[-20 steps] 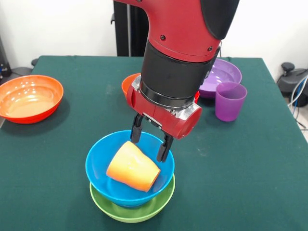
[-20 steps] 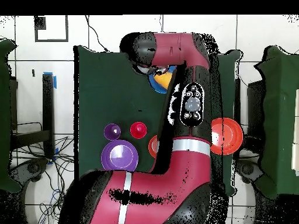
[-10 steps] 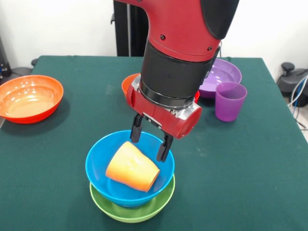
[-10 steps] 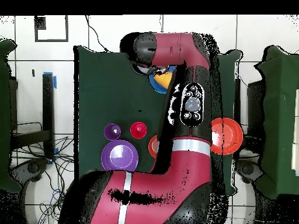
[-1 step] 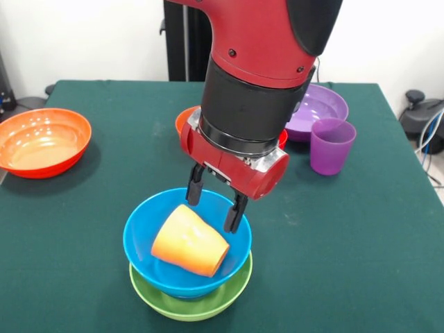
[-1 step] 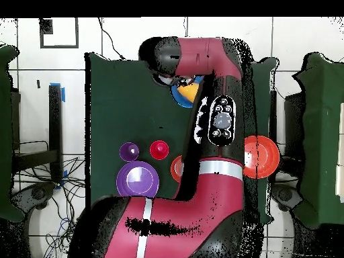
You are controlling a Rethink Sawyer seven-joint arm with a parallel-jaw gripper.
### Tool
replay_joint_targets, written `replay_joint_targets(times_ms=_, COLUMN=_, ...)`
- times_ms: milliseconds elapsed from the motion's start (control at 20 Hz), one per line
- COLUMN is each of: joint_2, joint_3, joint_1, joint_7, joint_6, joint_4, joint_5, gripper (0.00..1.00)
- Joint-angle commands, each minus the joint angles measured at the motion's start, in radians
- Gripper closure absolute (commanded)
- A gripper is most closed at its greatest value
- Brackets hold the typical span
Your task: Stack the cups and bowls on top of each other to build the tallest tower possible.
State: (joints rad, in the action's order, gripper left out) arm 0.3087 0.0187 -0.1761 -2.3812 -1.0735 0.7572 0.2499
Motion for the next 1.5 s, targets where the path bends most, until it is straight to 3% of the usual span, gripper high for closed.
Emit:
replay_joint_targets(times_ms=50, joint_2=0.006, joint_3=0.072, joint_1=-0.018, joint_7=0.223, joint_6=-0.044, joint_4=0.081, joint_5=0.020, gripper=0.00)
replay_joint_targets(times_ms=500, joint_2=0.078, joint_3=0.092, joint_1=-0.042, joint_7=0.249, joint_6=-0.059, joint_4=0.121, joint_5=-0.013, gripper=0.00)
replay_joint_targets(times_ms=1050, joint_2=0.102, joint_3=0.122, joint_1=-0.074, joint_7=0.267, joint_6=-0.027, joint_4=0.146, joint_5=-0.025, gripper=0.00)
replay_joint_targets(times_ms=1500, joint_2=0.127, joint_3=0.159, joint_1=-0.117, joint_7=0.295, joint_6=0.075, joint_4=0.228, joint_5=-0.023, gripper=0.00)
